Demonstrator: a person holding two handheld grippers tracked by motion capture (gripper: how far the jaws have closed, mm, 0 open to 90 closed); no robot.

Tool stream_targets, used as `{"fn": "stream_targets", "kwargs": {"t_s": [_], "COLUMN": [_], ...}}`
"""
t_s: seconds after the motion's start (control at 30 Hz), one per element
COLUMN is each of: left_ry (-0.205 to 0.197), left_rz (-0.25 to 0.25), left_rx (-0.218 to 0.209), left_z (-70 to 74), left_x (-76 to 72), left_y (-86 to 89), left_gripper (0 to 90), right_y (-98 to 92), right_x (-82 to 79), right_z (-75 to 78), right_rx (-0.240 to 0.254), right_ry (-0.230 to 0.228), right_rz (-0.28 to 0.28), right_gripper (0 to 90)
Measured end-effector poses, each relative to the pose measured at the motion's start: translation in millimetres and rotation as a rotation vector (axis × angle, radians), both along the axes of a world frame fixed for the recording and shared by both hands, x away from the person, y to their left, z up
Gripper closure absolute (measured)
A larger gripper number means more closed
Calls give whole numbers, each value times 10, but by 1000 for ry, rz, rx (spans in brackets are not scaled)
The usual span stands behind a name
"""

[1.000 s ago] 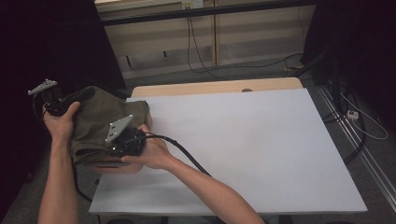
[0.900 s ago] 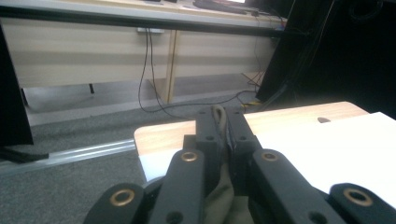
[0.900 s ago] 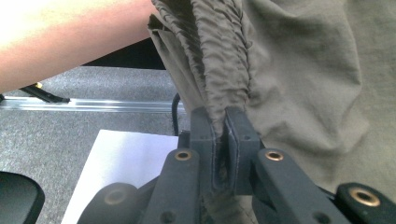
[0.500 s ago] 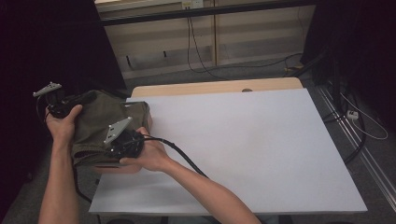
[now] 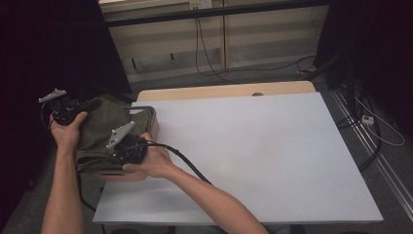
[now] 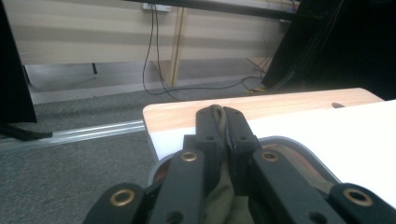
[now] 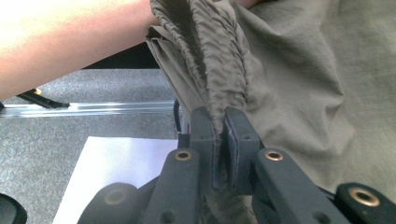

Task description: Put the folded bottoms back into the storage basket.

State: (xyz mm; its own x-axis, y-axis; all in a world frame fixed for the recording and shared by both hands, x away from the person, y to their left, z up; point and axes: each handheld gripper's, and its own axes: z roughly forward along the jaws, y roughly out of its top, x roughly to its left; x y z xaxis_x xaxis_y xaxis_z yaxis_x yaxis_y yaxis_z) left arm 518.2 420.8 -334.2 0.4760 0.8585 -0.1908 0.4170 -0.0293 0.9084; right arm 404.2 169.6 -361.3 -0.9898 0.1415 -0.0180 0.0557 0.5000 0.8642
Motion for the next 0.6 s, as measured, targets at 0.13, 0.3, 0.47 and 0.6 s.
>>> {"fn": "stream_targets", "kwargs": {"t_s": [0.13,0.3,0.47,0.6], "left_ry": [8,27,50,54], "left_rz": [0,8,3,10], "left_rx": [1,18,33,17], "left_z": [25,9,-51,-75], "left_x": [29,79,128,149], "left_y": [-12,8,-4,13], "left_gripper": [863,862,862,862], "right_y": [35,67,86,100], "right_x": [30,75,101,136], "right_z": [-23,-62,-123,-145], "right_rx": [5,17,16,19], "right_ry": [11,29,56,67], "right_rz": [0,-10,-6,-9], "right_gripper": [835,834,833,833]}}
